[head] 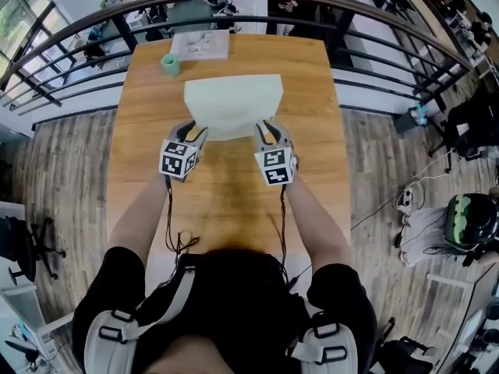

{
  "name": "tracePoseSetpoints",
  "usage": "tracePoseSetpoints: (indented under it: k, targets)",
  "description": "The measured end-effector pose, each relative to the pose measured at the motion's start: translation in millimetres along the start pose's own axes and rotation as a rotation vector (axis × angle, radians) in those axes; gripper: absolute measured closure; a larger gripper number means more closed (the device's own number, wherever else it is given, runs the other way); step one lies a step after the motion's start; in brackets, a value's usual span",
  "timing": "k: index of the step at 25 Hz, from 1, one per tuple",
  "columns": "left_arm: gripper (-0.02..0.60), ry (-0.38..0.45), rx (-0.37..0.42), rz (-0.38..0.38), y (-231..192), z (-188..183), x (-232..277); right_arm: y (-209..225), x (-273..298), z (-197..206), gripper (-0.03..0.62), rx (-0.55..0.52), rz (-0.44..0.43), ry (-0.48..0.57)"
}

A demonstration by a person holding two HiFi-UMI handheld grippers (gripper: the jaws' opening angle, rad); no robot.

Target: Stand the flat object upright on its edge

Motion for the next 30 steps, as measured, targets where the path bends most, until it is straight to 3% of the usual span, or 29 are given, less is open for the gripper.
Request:
tracePoseSetpoints:
  k: [6,11,14,17,23,30]
  targets:
    - [0.403,0.033,-0.059,-0.054,-6,-4,-12,9,-14,-8,0.511,0.091,0.022,0.033]
    - [0.404,0.065,-0.084,-0.105,-4,-21,-43,12,-26,-23,0.556,0.135,0.056,0.081]
    - [0.518,0.118,-0.031,-0.158,3,-41,-69,9,-35,-37,0.581,0.165,0.067,0.126]
    - [0.577,0.225,0.007,-0.217,11,-73,-96,2,-46,-57,0.587,0.161,0.056,0.171]
    - [0.577,0.363,0.016,-0.259,30,-118,-146,-29,-77,-98,0.589,0.155,0.007,0.266]
    - [0.577,0.350,-0.030,-0.331,35,-101,-182,-28,-103,-118,0.589,0.180,0.018,0.340]
Point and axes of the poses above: the fingertips, and each gripper's own axes: x forward along the fingers, y to its right, z out of its underside, the point moved 1 cm from there along -x, backward along the fingers, and after that the axes turned 11 degrees about y, right-handed, at the moved point
